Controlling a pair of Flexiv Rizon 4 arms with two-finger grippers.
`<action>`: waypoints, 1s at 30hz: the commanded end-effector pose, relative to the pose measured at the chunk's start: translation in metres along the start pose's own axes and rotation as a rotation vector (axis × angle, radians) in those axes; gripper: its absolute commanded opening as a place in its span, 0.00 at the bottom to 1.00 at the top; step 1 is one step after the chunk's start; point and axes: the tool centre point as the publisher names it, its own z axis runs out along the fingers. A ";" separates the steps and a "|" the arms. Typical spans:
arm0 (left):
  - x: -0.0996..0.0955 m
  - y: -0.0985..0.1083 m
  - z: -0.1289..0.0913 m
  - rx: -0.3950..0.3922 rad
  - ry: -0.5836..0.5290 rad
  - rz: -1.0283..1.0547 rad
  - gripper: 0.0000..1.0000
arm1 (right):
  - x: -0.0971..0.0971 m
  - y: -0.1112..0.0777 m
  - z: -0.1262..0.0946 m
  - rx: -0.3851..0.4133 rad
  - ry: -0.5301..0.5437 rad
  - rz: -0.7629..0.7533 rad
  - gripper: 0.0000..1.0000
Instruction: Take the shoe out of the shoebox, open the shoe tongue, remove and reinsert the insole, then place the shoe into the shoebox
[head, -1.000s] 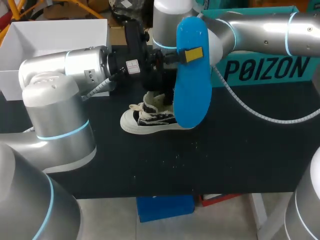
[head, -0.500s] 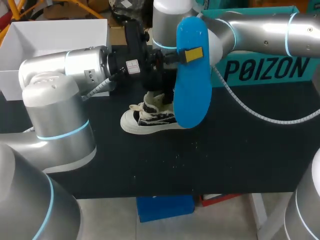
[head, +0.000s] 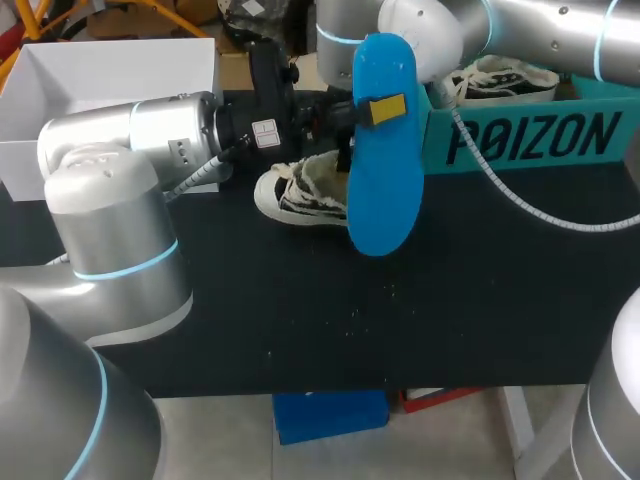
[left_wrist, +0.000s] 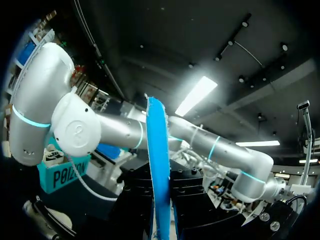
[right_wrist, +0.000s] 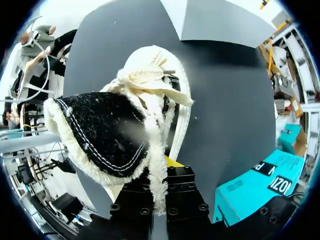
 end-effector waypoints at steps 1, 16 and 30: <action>0.001 0.001 0.001 -0.001 -0.005 0.000 0.00 | 0.008 -0.017 -0.013 -0.157 -0.011 0.715 0.00; 0.001 0.001 0.001 -0.001 -0.005 0.000 0.00 | 0.011 -0.024 -0.007 -0.265 -0.098 1.240 0.00; 0.001 0.001 0.001 -0.001 -0.005 0.000 0.00 | 0.012 -0.023 0.004 -0.236 -0.116 1.285 0.00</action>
